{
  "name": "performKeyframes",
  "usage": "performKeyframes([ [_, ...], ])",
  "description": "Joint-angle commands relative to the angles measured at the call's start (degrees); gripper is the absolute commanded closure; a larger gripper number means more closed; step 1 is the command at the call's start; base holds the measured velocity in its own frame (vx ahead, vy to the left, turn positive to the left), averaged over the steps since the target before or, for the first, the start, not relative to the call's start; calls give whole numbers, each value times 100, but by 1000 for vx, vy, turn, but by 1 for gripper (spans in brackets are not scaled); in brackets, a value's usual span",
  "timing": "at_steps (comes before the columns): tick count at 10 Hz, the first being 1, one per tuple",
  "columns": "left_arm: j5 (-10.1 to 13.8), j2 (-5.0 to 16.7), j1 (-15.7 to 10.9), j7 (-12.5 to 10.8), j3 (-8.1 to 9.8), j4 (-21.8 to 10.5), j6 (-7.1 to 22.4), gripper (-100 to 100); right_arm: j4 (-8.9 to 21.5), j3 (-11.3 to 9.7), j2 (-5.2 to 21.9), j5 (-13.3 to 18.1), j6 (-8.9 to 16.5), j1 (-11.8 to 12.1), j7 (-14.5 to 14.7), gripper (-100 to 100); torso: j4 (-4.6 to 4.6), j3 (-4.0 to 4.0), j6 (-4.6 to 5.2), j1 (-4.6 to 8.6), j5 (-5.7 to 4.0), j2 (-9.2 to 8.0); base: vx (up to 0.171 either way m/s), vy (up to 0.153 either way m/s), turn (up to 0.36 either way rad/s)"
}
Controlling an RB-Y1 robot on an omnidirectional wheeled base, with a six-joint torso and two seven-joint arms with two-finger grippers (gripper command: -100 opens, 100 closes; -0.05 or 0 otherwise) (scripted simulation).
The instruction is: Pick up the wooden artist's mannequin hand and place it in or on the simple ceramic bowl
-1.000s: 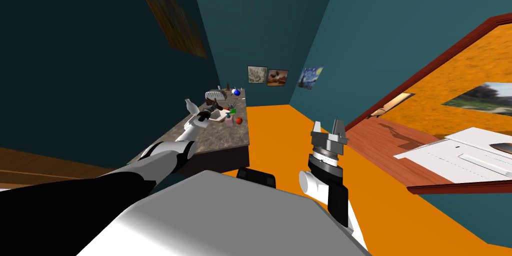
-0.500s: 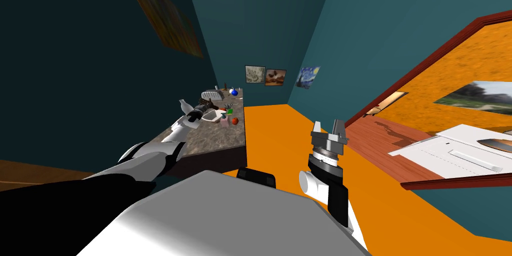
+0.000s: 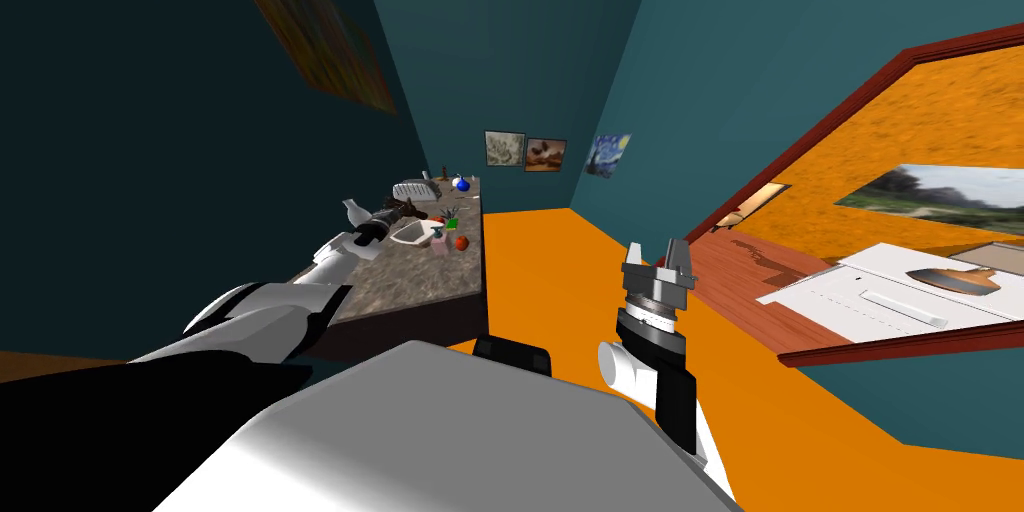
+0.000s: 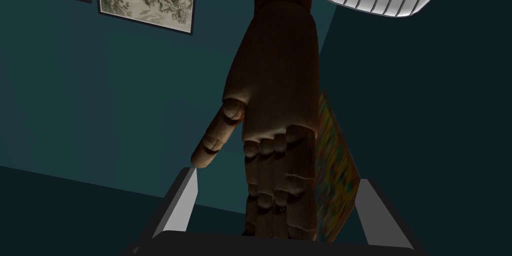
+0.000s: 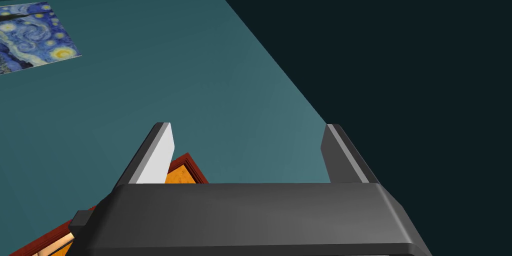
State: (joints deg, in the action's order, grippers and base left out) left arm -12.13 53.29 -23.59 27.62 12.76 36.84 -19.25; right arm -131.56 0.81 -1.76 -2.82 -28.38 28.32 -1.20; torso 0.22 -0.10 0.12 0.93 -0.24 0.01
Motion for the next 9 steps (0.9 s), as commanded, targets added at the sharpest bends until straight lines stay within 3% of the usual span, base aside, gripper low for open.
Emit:
performKeyframes([
  [1,42,214,-70,10,-11,-268,-174,-100,0,0,0,0,0,0,0,0,0,0,0,0,0,0,37,-66,75],
  [2,309,435,64,-207,-176,-518,-381,-100,0,1,0,0,0,0,0,0,0,0,-2,-15,3,-1,26,-78,-56],
  [3,313,591,64,-207,-176,-512,-381,-100,0,0,0,0,0,0,0,0,0,2,1,-14,5,-4,21,-83,-120],
  [6,318,662,102,-233,-171,-420,-346,-100,0,1,1,0,0,0,0,0,-1,4,0,-36,9,-9,10,-18,19],
  [7,318,665,98,-229,-172,-437,-361,0,0,1,1,0,0,0,0,0,-1,6,1,-41,11,-11,0,0,0],
  [9,318,665,99,-230,-172,-435,-359,0,0,1,1,0,0,0,0,0,-2,6,1,-44,12,-12,0,0,0],
])
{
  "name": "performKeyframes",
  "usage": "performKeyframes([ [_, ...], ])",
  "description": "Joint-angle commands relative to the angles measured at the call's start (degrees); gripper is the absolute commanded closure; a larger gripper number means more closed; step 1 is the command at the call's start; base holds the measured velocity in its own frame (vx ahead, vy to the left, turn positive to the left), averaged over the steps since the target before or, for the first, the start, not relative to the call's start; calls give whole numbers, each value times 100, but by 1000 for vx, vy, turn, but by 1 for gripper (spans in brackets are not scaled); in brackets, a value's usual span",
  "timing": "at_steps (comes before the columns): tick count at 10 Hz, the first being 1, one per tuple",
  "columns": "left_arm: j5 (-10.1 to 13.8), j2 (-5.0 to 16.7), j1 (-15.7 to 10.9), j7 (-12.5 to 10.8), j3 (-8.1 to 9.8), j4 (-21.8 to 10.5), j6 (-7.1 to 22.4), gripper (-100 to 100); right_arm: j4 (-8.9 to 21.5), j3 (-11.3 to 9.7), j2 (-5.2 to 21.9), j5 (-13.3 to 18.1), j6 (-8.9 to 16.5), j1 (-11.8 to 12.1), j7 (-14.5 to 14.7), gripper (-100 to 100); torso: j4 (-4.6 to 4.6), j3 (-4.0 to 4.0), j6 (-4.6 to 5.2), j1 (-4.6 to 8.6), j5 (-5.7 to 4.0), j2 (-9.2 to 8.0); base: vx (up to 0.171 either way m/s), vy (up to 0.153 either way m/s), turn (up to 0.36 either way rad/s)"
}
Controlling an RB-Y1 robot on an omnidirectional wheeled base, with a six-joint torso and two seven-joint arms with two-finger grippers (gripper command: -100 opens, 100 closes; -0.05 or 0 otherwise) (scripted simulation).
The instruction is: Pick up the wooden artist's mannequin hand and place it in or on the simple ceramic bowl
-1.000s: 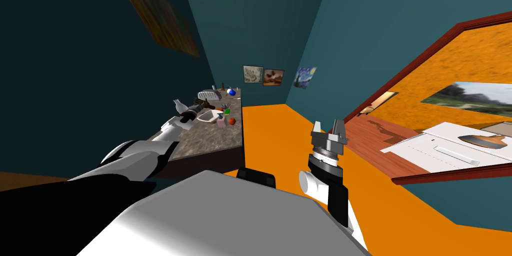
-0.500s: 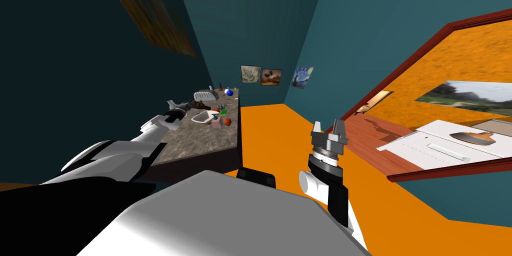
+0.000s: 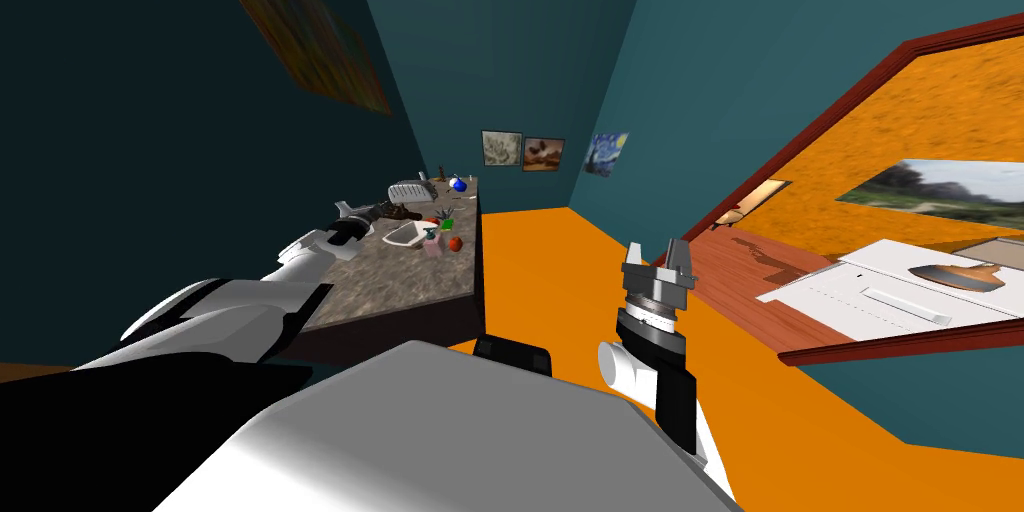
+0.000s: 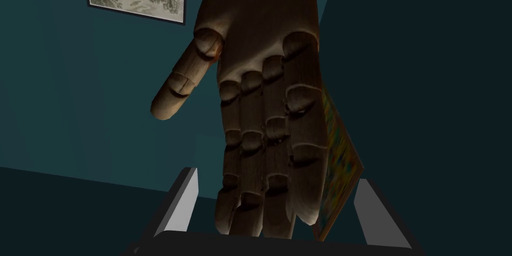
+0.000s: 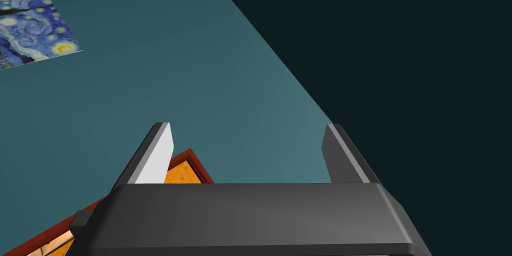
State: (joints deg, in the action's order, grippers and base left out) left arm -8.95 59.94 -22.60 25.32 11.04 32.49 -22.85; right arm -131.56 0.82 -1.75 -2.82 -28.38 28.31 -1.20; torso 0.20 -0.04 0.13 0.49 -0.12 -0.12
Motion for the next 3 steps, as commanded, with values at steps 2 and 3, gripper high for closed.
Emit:
performKeyframes([
  [2,0,-1,1,0,0,0,0,0,0,0,0,0,0,0,0,0,0,0,0,0,0,0,0,0,0],
  [3,0,-1,2,0,-1,-1,1,0,0,0,0,0,0,0,0,0,-1,0,1,0,-1,0,0,0,0],
])
